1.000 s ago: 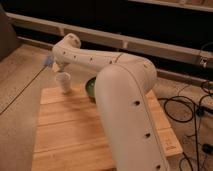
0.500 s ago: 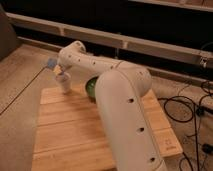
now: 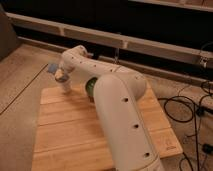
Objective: Place the white sponge in the ceramic cup
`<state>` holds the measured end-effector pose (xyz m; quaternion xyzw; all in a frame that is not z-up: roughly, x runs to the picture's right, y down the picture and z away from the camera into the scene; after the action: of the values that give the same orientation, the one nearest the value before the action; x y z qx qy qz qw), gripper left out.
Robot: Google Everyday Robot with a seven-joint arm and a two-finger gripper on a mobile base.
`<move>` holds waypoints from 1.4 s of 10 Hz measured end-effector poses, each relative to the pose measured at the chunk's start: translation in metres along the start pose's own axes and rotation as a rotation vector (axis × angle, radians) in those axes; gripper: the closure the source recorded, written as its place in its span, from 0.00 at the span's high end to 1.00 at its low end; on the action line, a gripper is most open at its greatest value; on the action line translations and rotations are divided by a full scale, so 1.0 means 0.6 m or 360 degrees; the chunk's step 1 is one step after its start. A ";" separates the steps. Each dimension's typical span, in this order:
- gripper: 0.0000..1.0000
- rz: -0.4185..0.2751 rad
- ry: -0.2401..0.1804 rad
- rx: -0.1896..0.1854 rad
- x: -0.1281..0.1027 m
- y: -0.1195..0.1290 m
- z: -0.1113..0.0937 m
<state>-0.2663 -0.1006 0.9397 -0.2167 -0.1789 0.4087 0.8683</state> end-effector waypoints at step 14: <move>0.00 -0.0060 -0.0029 -0.0117 -0.047 0.038 -0.012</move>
<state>-0.2941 -0.1111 0.9179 -0.2412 -0.2057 0.3874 0.8657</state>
